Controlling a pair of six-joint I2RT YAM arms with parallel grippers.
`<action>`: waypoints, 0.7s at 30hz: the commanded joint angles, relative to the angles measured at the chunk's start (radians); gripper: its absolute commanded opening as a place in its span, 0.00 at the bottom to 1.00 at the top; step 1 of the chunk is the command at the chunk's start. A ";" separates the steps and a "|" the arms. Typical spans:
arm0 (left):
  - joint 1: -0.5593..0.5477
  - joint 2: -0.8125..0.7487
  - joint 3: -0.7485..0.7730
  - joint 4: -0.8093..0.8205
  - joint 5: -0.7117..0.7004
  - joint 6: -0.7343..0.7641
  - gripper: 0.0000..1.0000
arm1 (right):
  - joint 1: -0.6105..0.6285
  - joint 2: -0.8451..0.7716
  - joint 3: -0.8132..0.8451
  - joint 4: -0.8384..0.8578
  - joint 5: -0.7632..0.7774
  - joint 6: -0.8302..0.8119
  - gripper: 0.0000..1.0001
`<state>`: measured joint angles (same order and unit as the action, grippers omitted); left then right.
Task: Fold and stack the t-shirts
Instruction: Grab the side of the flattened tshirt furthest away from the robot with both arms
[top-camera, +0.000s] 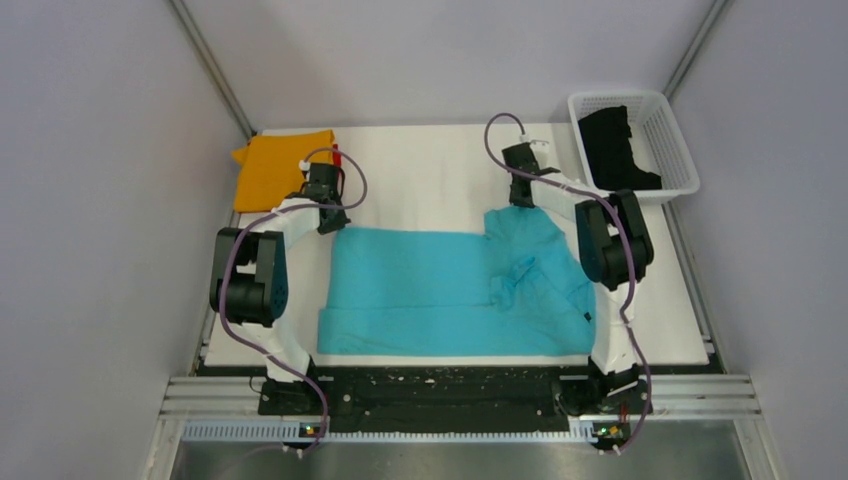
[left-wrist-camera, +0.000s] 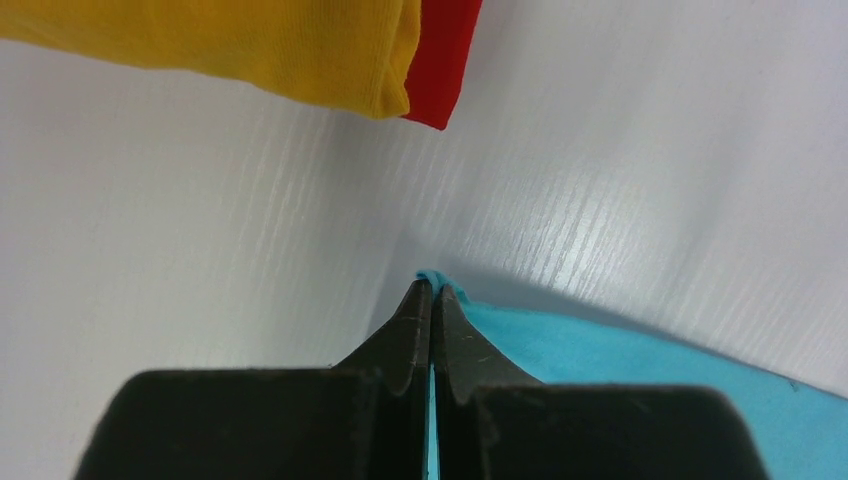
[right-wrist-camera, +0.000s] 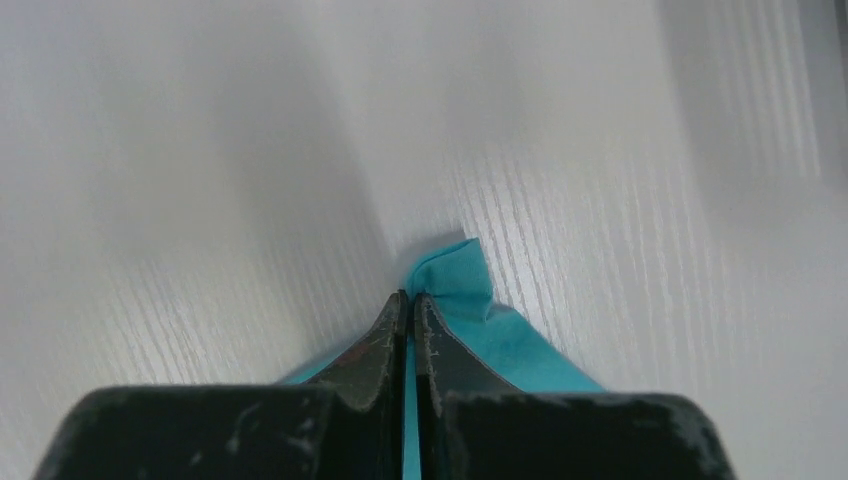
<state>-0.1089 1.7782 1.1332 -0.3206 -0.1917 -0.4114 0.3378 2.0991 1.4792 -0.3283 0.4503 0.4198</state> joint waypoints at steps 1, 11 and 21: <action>0.003 -0.001 0.057 0.041 -0.026 0.022 0.00 | -0.025 -0.002 0.031 0.078 0.002 -0.027 0.00; 0.003 -0.023 0.072 0.070 0.007 0.059 0.00 | -0.028 -0.077 0.057 0.128 -0.109 -0.133 0.00; 0.003 -0.160 -0.096 0.160 0.077 0.032 0.00 | 0.008 -0.362 -0.230 0.133 -0.256 -0.122 0.00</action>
<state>-0.1089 1.7382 1.1072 -0.2485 -0.1471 -0.3676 0.3256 1.8954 1.3209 -0.2230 0.2474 0.3031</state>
